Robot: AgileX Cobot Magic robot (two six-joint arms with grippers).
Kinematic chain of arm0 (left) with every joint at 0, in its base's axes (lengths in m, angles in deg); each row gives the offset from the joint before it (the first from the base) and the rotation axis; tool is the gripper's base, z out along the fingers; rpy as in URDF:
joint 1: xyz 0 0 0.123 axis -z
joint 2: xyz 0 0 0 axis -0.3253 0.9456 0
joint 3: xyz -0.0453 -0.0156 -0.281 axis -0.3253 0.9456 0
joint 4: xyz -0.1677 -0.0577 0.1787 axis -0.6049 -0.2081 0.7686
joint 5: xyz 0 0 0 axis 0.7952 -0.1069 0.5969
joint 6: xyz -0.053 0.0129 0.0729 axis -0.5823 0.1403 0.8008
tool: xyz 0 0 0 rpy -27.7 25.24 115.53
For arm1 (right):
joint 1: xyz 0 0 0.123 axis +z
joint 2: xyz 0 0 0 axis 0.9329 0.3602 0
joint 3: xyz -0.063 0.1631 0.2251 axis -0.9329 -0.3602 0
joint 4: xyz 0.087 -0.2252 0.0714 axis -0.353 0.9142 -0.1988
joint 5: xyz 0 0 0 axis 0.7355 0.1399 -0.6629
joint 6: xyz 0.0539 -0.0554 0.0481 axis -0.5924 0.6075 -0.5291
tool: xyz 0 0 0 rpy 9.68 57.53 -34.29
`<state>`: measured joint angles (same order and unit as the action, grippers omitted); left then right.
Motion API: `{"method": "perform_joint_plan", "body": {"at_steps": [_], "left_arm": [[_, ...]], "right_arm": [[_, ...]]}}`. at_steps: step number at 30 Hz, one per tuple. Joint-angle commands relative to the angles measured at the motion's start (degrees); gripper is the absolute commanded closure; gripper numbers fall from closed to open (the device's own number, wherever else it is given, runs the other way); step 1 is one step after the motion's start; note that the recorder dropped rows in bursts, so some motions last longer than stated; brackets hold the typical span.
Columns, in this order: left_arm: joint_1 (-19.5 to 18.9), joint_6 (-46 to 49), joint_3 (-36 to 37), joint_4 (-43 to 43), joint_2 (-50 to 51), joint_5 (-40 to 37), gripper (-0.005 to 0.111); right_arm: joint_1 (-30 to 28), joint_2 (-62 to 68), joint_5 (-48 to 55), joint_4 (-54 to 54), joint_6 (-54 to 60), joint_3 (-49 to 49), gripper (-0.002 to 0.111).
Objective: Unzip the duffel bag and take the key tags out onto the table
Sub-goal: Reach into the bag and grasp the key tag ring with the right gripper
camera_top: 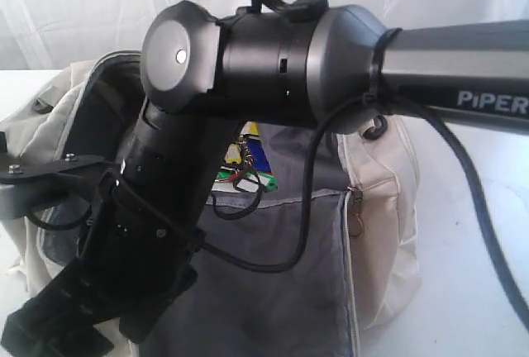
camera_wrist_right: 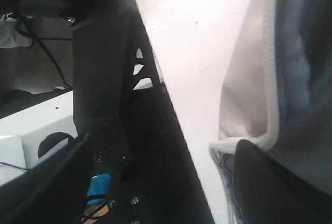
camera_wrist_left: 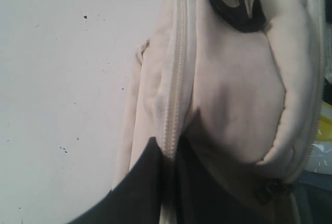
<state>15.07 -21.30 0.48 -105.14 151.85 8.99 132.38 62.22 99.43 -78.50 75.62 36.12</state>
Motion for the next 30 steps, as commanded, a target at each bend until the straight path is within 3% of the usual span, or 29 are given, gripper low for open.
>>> {"method": "perform_joint_plan", "body": {"at_steps": [1,4,7,15,23,30], "left_arm": [[0.0,0.1,0.0,-0.7,-0.4,-0.2,0.106],[0.0,0.1,0.0,-0.7,-0.4,-0.2,0.106],[0.0,0.1,0.0,-0.7,-0.4,-0.2,0.106],[0.0,0.1,0.0,-0.7,-0.4,-0.2,0.106],[0.0,0.1,0.0,-0.7,-0.4,-0.2,0.106],[0.0,0.1,0.0,-0.7,-0.4,-0.3,0.106]], "right_arm": [[-2.4,-4.3,0.1,0.4,-1.7,2.4,0.033],[-5.2,-8.0,0.1,1.1,-2.2,4.7,0.034],[-8.5,-10.8,-3.7,3.9,-4.3,5.3,0.045],[-9.4,-5.4,-9.0,7.0,-8.4,4.3,0.108],[-3.3,5.9,-9.8,1.9,-5.4,4.3,0.108],[-6.4,1.3,-10.5,7.6,-5.2,4.9,0.108]]}}
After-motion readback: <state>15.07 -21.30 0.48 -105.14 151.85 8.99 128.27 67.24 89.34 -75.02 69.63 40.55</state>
